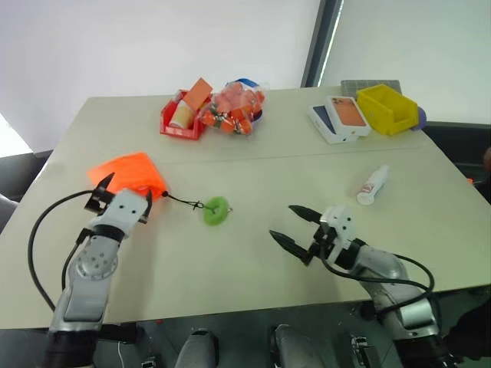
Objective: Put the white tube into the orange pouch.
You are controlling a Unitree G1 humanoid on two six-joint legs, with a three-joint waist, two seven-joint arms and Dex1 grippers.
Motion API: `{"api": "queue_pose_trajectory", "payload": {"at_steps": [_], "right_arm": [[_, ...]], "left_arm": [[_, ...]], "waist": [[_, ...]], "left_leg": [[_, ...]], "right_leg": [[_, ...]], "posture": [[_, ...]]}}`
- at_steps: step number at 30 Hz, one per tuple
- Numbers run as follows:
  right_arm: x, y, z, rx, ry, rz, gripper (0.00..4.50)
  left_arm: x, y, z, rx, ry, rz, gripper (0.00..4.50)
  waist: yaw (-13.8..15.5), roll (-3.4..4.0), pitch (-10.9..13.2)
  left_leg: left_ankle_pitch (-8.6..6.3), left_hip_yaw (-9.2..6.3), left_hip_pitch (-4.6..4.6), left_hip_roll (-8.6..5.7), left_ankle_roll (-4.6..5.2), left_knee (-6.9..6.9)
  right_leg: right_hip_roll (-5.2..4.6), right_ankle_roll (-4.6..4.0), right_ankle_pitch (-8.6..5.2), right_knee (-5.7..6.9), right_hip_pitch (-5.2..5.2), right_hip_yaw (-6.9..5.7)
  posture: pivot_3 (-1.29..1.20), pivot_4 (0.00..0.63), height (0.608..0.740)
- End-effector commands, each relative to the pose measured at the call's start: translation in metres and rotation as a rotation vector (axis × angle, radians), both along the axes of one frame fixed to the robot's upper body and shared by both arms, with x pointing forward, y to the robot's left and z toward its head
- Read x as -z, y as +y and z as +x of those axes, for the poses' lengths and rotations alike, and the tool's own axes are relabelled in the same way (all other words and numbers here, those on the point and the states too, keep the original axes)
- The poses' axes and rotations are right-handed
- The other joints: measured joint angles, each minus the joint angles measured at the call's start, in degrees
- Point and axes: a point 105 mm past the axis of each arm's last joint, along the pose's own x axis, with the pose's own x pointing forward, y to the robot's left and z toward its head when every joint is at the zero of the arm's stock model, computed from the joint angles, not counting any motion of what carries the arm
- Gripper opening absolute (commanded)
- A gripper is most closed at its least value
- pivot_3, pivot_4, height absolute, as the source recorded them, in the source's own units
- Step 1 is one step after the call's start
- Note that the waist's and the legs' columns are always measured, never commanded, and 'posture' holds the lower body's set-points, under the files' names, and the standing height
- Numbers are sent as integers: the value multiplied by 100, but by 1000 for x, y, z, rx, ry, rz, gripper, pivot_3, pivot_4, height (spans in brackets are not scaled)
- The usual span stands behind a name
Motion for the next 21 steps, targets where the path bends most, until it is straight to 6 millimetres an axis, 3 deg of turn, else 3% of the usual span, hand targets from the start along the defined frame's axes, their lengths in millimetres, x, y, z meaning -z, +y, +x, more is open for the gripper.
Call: {"api": "queue_pose_trajectory", "payload": {"at_steps": [1,10,21], "right_arm": [[-13,13,1,-24,-58,23,4452],[-14,12,3,1,-74,29,4452],[-14,11,4,24,-86,32,4452]], "left_arm": [[-7,3,13,-18,-6,77,4500],[-7,29,32,-101,101,120,4500],[-3,41,27,-89,166,126,4500]], "waist": [[-1,-5,1],[-18,-6,2],[-11,-7,1]], "left_leg": [[0,0,1,0,0,0],[1,-5,4,2,1,0],[2,-5,4,2,0,0]], "right_leg": [[0,1,-1,9,-1,0],[8,3,0,32,-11,0],[8,3,0,33,-11,0]], "posture": [[0,150,740],[0,150,740],[0,150,740]]}}
